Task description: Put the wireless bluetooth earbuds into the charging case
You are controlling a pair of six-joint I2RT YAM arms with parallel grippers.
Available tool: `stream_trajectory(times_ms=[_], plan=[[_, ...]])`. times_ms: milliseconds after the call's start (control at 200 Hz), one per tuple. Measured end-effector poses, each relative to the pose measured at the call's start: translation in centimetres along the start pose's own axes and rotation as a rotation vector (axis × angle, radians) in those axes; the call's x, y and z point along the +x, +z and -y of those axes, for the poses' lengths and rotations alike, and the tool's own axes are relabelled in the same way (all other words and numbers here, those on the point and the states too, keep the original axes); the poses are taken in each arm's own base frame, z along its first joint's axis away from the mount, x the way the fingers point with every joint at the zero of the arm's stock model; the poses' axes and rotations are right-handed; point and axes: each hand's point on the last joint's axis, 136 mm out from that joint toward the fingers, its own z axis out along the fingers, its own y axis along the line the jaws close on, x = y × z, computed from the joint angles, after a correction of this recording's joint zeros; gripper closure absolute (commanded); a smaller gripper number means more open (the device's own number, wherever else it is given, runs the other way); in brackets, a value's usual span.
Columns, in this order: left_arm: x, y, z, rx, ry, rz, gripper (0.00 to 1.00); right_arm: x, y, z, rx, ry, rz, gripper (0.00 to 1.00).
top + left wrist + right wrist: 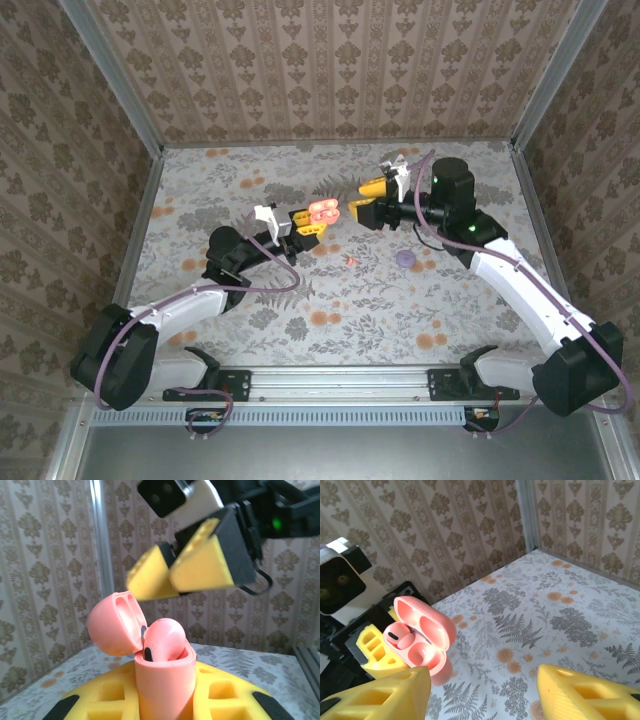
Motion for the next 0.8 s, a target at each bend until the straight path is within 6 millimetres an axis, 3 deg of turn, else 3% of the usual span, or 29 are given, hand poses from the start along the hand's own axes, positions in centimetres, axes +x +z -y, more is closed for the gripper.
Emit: stream_trajectory(times_ms=[380,800], plan=[[-0.4,0.3,1.4,0.096,0.001,-0.011,0.84,1.0,0.7,-2.7,-0.248,-0.006,-0.094,0.38],[-0.6,0.4,1.8,0.126,0.002,-0.012,0.84,0.8,1.9,-3.5,-0.404,0.05,-0.108,0.48]])
